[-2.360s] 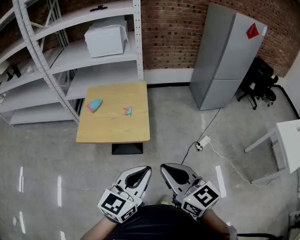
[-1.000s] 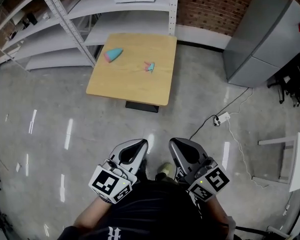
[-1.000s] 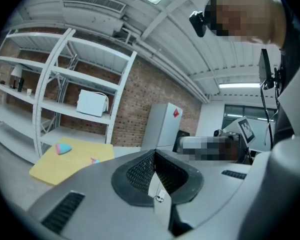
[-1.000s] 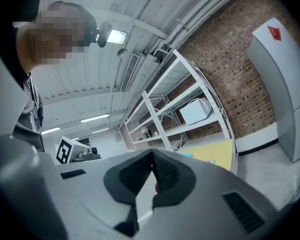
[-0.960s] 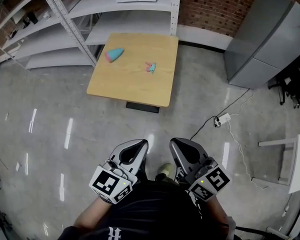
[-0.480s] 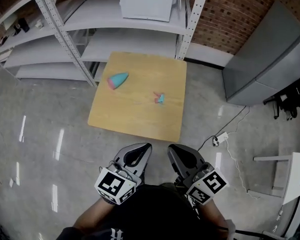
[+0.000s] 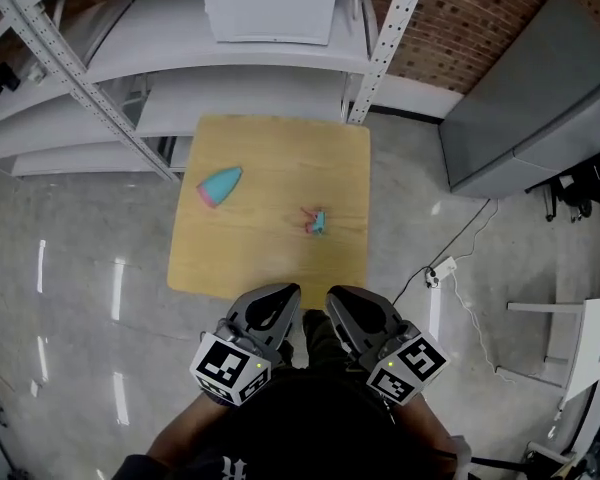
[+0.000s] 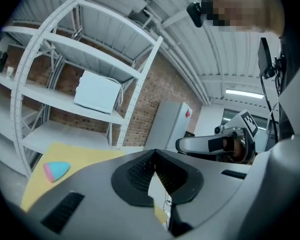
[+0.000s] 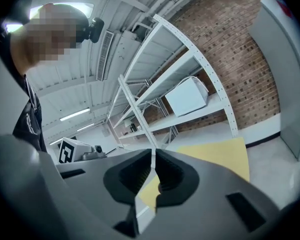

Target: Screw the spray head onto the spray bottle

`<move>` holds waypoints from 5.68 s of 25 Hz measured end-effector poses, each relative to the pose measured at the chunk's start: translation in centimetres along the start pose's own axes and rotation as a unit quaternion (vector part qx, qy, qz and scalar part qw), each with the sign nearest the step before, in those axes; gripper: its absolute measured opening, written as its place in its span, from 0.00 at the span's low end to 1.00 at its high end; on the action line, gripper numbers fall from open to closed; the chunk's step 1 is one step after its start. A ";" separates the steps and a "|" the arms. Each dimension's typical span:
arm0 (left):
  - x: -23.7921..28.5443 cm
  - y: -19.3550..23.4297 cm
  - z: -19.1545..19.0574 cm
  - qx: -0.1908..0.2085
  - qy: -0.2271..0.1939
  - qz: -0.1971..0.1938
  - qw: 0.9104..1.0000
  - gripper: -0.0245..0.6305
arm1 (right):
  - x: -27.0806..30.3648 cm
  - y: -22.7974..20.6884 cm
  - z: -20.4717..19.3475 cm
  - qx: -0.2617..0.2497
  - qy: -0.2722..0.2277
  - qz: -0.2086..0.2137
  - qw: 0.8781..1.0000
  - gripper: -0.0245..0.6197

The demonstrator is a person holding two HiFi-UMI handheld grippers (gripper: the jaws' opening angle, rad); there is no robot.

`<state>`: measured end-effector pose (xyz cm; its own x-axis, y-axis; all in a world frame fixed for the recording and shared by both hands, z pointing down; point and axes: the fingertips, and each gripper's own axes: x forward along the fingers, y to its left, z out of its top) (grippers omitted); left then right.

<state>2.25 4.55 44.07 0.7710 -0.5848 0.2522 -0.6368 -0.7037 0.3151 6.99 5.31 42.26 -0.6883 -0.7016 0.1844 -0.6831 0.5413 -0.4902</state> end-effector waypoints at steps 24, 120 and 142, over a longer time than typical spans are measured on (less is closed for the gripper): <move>10.8 39.8 -12.5 0.172 0.363 0.210 0.891 0.43 | 13.8 -23.5 -12.4 0.096 0.211 -0.086 0.969 0.04; 9.7 3.4 11.1 0.201 0.006 -0.124 0.972 0.68 | 7.2 -0.4 21.1 -0.542 0.080 -0.141 0.824 0.24; 10.1 2.7 12.6 0.198 -0.082 -0.134 0.968 0.68 | 5.8 1.8 24.5 -0.385 0.023 -0.147 0.911 0.24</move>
<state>8.18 -8.32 35.95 0.9180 -0.3931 0.0516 -0.3918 -0.9194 -0.0338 7.72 -9.15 21.52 -0.4461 -0.8578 0.2553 -0.7961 0.5107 0.3246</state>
